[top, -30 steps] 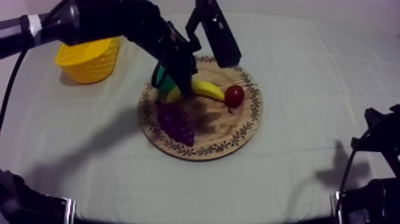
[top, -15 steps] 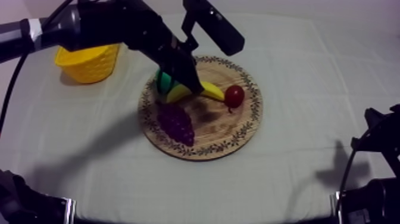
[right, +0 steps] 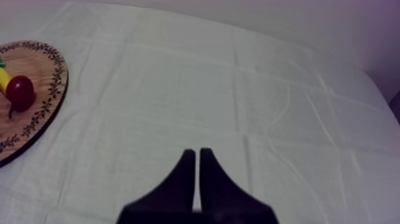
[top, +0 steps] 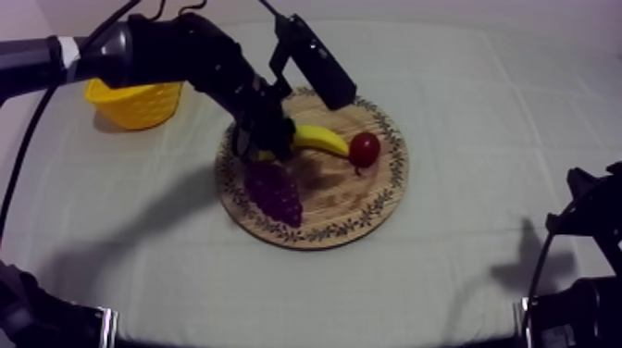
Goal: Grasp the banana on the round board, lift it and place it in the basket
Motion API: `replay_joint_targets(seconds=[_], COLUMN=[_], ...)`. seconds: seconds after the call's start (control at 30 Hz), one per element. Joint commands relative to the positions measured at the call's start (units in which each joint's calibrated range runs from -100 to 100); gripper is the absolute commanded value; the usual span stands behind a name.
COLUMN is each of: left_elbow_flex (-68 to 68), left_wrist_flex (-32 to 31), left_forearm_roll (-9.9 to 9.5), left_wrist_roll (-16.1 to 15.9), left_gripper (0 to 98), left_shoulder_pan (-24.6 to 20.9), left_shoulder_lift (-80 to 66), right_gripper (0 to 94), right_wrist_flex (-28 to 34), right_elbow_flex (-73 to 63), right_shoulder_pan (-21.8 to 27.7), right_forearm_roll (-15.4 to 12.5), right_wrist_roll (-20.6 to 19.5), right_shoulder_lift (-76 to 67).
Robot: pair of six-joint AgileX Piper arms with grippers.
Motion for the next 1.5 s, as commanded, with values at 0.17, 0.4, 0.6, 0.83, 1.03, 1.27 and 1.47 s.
replay_joint_targets(seconds=[0.17,0.4,0.6,0.83,1.03,1.27,1.47], left_elbow_flex=[1.5,0.9,-2.5,-7.6,-9.6,-10.7,-11.8], left_wrist_flex=[-1.8,-2.8,-1.5,0.3,0.8,0.7,0.7], left_forearm_roll=[0.27,0.08,-0.15,-0.31,-0.35,-0.34,-0.13], left_wrist_roll=[-2.5,-3.4,-3.4,-3.2,-3.1,-3.2,-3.4], left_gripper=[72.3,69.5,66.4,63.4,63.6,63.7,63.0], left_shoulder_pan=[0.9,2.8,4.0,4.5,4.2,3.3,2.6], left_shoulder_lift=[0.2,1.2,3.0,6.1,8.7,10.6,12.5], right_gripper=[0.3,0.3,0.3,0.3,0.3,0.3,0.3], right_wrist_flex=[0.0,0.0,0.0,0.0,0.0,0.0,0.0], right_elbow_flex=[0.0,0.0,0.0,0.0,0.0,0.0,0.0], right_shoulder_pan=[0.0,0.0,0.0,0.0,0.0,0.0,0.0], right_forearm_roll=[0.0,0.0,0.0,0.0,0.0,0.0,0.0], right_wrist_roll=[0.0,0.0,0.0,0.0,0.0,0.0,0.0], right_shoulder_lift=[0.0,0.0,0.0,0.0,0.0,0.0,0.0])
